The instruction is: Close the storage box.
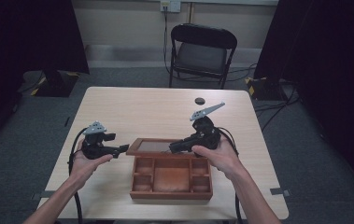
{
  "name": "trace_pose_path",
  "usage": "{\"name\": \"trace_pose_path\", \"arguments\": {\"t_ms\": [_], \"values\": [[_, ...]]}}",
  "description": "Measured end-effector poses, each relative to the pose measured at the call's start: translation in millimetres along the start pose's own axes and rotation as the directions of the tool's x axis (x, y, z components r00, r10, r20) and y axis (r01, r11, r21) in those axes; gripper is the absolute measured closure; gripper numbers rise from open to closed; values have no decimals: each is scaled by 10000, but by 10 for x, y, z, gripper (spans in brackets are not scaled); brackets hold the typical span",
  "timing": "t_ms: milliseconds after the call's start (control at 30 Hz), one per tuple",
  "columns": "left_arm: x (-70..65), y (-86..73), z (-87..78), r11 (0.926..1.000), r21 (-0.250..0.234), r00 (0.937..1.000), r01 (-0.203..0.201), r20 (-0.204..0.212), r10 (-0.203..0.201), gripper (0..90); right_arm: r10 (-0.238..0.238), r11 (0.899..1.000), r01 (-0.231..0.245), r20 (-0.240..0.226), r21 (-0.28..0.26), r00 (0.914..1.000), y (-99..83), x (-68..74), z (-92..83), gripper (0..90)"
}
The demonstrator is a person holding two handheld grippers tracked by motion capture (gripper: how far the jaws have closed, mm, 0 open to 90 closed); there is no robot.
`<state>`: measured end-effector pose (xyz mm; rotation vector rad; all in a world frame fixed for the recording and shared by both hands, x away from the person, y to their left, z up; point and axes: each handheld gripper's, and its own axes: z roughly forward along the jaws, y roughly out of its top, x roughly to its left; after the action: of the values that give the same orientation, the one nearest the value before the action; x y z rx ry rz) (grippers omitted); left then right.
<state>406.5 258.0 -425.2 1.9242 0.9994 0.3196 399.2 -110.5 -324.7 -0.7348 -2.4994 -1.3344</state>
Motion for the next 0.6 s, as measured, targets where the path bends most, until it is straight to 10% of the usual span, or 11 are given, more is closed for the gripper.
{"name": "trace_pose_path", "arguments": {"t_ms": [600], "values": [[113,-39,-30,9998,143,9991,116,-408,-110,192,-328,9932,324,23,1117,9995,-395,145,265,821]]}}
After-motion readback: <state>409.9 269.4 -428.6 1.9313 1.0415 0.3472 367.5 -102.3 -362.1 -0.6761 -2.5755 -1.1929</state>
